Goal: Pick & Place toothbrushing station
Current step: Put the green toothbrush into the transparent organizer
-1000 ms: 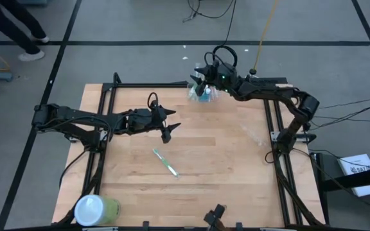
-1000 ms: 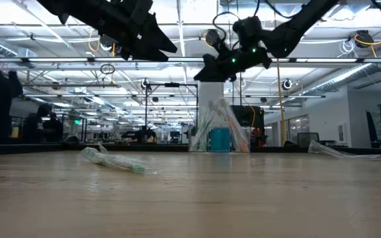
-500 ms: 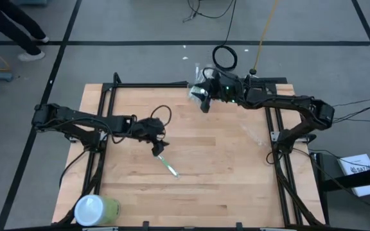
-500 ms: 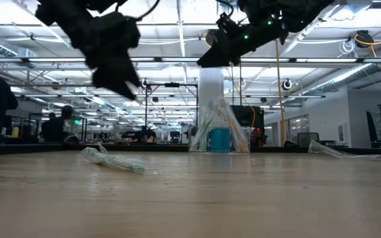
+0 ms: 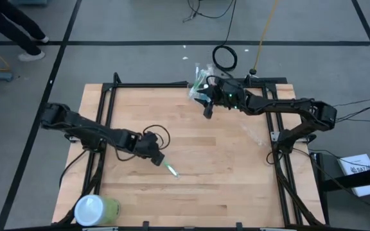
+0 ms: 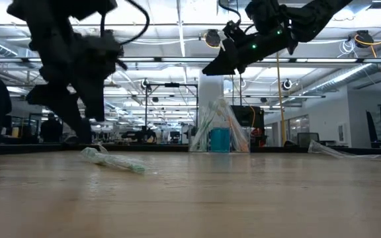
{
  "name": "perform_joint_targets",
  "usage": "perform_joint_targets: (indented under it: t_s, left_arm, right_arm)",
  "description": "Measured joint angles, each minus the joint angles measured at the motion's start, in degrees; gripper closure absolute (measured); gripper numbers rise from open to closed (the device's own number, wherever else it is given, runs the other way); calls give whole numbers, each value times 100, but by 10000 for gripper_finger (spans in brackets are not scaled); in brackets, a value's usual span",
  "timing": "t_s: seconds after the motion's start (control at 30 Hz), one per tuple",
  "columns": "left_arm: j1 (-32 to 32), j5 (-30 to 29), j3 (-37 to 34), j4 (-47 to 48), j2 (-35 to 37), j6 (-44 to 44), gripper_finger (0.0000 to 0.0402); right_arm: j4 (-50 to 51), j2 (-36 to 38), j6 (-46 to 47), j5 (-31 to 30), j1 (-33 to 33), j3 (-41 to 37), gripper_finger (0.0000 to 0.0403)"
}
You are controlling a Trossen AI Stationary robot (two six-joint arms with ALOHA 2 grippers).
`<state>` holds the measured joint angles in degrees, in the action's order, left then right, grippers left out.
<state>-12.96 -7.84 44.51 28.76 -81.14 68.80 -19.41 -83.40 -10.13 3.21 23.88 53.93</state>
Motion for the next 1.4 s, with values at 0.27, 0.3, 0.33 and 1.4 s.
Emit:
perform_joint_targets:
  t_s: [0.27,0.3,0.33,1.4]
  left_arm:
    - [42,267,11,-703,-1056,677,173]
    - [85,295,16,-869,-1136,628,174]
    - [129,334,26,-933,-1168,544,174]
    - [334,269,0,-1679,-1157,323,172]
  right_arm:
    - [99,123,85,201,-15,-6,233]
    - [75,144,85,288,-21,-5,232]
    - [58,175,85,331,-33,-2,232]
    - [385,654,55,435,-33,4,232]
